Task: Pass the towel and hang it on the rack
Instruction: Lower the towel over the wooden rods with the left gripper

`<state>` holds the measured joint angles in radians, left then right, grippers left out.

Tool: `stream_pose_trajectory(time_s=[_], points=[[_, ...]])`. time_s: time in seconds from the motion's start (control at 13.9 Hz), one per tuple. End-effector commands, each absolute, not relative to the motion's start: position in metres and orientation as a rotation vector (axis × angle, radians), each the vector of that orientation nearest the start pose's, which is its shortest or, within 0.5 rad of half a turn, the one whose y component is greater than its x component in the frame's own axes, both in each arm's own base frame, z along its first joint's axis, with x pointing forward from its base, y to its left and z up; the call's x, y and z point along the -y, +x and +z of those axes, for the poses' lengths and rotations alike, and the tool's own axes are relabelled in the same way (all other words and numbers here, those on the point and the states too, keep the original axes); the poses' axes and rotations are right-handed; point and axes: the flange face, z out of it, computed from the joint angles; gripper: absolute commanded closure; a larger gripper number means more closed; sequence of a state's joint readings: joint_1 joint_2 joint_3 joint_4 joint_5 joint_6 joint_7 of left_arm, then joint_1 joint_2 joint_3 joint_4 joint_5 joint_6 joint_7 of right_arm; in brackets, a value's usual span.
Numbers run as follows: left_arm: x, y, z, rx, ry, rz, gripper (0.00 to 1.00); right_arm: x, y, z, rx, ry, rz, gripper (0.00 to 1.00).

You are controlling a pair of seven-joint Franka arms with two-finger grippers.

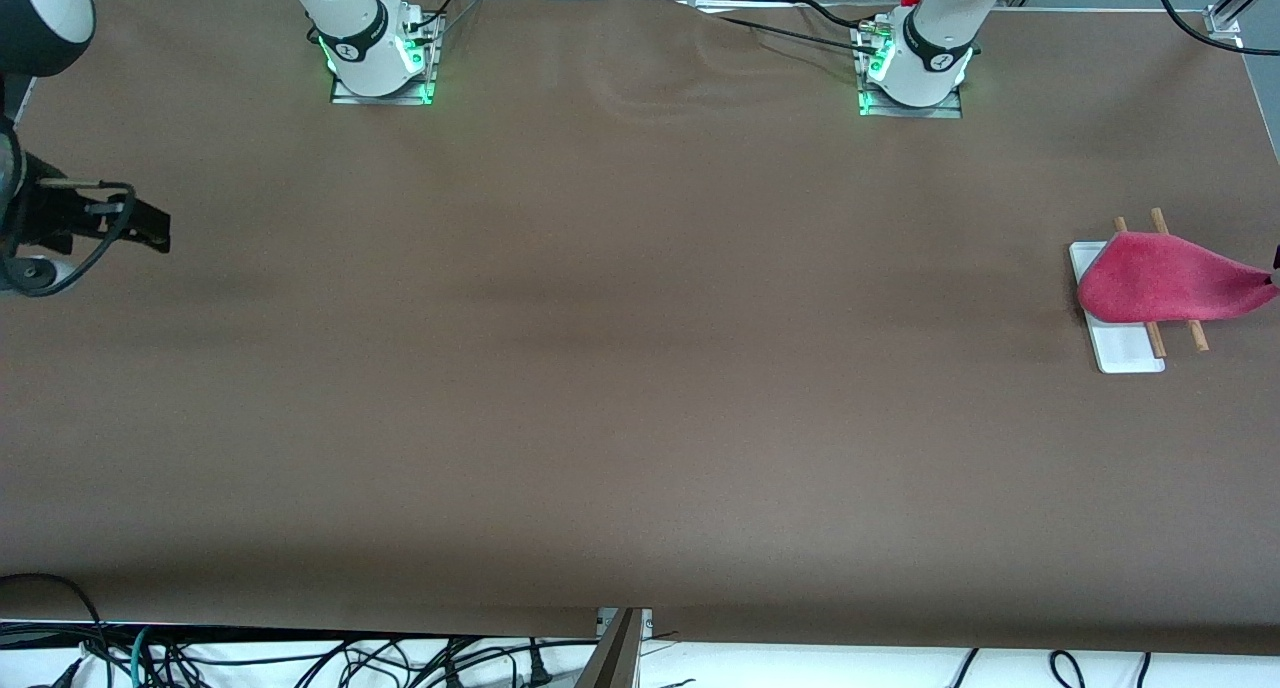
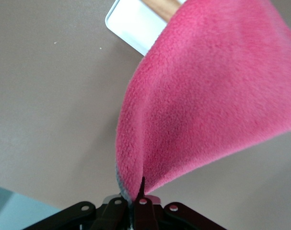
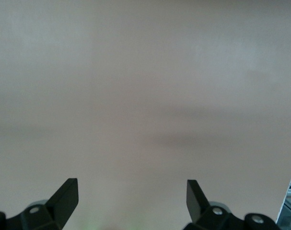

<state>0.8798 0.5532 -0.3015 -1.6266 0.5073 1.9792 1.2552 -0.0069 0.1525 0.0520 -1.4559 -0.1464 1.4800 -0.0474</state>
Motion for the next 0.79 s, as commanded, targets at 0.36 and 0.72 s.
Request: stream_pose_trajectory(time_s=[0.36, 0.72], points=[[-0.430, 0.534, 0.311, -1.278, -2.729, 0.416, 0.00, -0.008, 0.552, 0.611, 0.152, -3.225, 0.133, 0.00], [-0.395, 0.566, 0.413, -1.116, -2.914, 0.276, 0.00, -0.002, 0.550, 0.611, 0.021, -3.107, 0.133, 0.00]])
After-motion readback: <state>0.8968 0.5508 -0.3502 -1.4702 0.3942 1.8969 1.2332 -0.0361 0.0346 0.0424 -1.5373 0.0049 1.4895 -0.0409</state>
